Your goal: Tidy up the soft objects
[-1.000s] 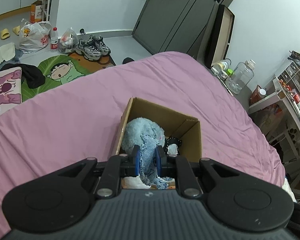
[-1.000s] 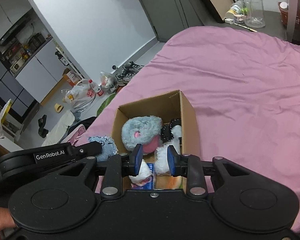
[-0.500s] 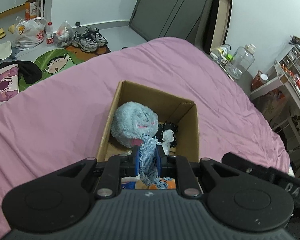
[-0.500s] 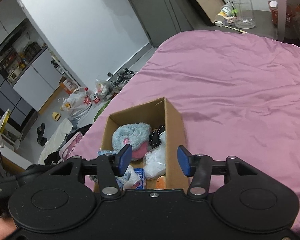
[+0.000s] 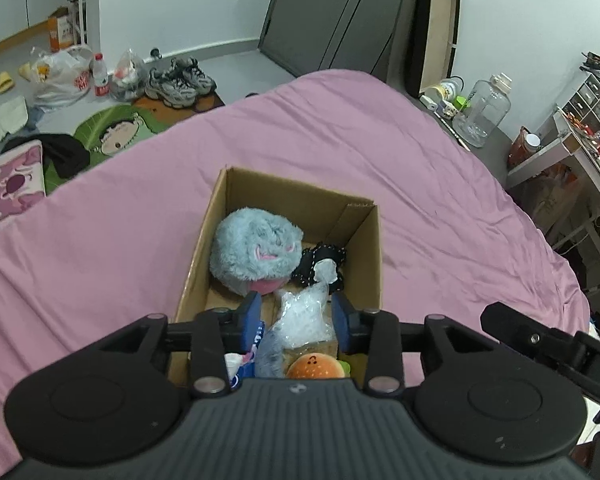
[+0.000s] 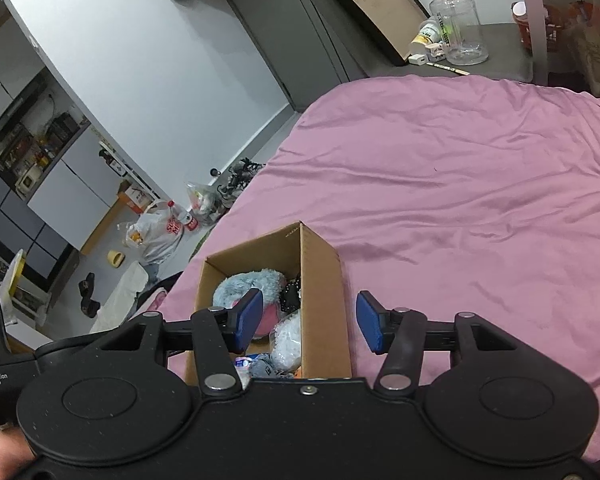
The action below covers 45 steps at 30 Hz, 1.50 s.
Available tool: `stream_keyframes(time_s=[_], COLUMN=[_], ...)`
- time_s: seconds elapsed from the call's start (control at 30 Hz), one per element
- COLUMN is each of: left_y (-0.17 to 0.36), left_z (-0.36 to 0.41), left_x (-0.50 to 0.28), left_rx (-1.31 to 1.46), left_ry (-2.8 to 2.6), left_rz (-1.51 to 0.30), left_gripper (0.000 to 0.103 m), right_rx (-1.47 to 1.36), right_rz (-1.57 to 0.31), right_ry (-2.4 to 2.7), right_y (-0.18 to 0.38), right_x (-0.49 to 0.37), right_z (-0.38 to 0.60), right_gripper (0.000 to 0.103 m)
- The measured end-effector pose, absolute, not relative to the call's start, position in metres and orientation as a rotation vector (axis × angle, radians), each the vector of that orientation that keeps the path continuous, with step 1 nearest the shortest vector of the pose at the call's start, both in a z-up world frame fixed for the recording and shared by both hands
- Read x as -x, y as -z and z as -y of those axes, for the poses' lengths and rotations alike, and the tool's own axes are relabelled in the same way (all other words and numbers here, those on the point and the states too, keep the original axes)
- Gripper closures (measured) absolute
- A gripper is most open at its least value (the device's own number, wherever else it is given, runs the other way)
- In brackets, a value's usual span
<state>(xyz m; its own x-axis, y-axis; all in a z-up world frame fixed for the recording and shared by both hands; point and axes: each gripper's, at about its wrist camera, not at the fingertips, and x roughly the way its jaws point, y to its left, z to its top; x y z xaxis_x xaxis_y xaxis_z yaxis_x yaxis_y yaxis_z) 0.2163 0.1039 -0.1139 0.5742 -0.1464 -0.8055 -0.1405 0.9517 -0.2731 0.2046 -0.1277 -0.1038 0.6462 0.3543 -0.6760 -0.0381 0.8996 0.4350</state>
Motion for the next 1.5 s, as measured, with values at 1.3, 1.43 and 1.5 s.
stream_keyframes(time_s=[1.3, 1.43, 1.5], left_y=[0.031, 0.022, 0.019], left_z=[0.001, 0.004, 0.004], left_x=[-0.128, -0.117, -0.112], left_rx=[0.112, 0.1, 0.098], left_ry=[0.005, 0.003, 0.003], left_rz=[-0.849, -0.828, -0.82], left_gripper=[0.002, 0.0, 0.0], right_rx=[-0.29, -0.26, -0.248], right_rz=[-0.72, -0.712, -0.714], right_ry=[-0.193, -0.186, -0.175], right_y=[0.029, 0.021, 0.017], right_x=[-0.115, -0.105, -0.102], right_z=[0.229, 0.23, 0.232], right_gripper=[0.0, 0.0, 0.0])
